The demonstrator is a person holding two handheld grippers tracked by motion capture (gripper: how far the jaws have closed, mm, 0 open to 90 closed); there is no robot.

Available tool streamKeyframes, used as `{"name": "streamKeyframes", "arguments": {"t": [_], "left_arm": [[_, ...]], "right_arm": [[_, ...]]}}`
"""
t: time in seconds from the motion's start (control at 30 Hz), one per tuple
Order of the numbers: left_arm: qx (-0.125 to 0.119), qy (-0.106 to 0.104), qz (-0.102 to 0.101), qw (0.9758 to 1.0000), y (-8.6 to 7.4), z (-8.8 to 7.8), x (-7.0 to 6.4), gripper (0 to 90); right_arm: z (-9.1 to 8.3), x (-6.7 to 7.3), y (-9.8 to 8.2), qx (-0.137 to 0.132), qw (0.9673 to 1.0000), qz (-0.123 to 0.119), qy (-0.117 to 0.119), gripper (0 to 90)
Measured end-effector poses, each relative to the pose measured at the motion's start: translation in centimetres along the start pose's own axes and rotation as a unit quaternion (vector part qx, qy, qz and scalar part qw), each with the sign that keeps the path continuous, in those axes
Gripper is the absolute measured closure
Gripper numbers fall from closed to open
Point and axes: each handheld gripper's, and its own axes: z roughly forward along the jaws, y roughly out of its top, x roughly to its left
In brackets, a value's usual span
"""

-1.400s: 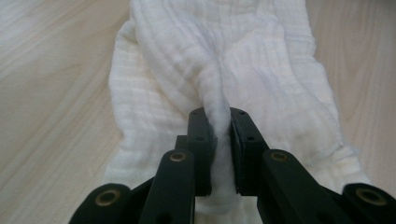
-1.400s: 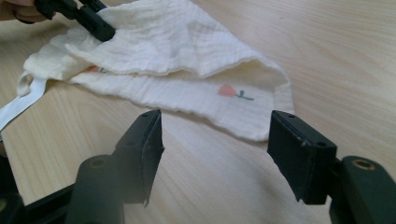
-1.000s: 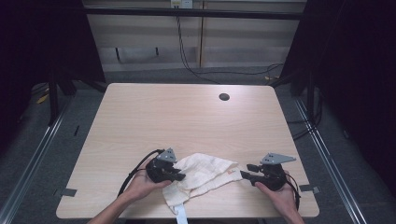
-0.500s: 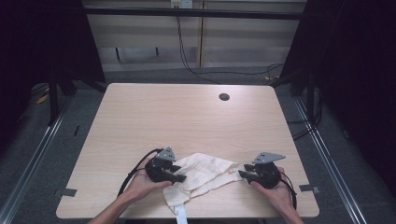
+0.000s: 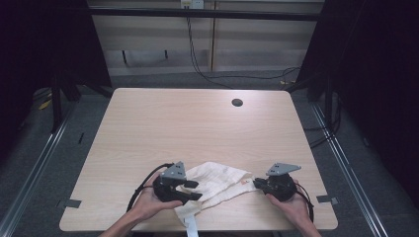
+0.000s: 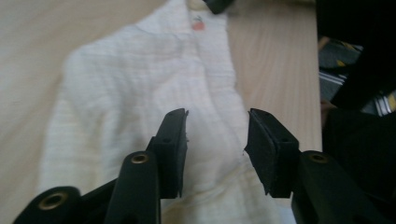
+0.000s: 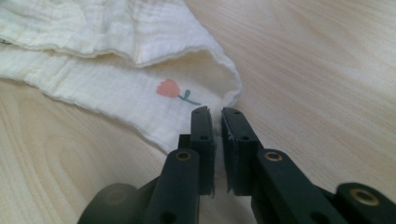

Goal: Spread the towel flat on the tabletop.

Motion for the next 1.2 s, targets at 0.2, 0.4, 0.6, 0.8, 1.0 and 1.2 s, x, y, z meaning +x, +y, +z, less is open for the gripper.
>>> {"name": "streamKeyframes", "arguments": {"t": [0.2,0.4,0.6,0.8,1.0,1.2], "left_arm": [[0.039,-0.006,0.049,0.998,0.4,1.1,-1.0,68.5],[0.046,0.002,0.039,0.9982,-0.1,2.0,-0.8,63.7],[0.063,0.006,0.038,0.9973,0.1,2.8,-0.4,83.6],[0.038,0.014,0.033,0.9986,0.6,1.8,-0.4,87.5],[0.007,0.018,0.015,0.9997,0.4,0.3,0.4,87.6],[-0.027,0.023,-0.015,0.9993,0.2,-0.9,1.2,87.6]], "right_arm": [[0.0,0.0,0.0,0.003,0.9999,0.01,-0.002,83.6],[0.0,0.0,0.0,0.002,0.9999,0.015,0.002,81.3],[0.0,0.0,0.0,-0.002,0.9998,0.019,0.0,71.7],[-0.1,0.2,-0.1,0.0,0.9998,0.019,-0.001,68.8],[-1.0,0.9,-0.3,-0.013,0.9996,0.023,0.007,67.4],[-1.3,0.8,-0.6,-0.009,0.9996,0.028,0.005,67.1]]}}
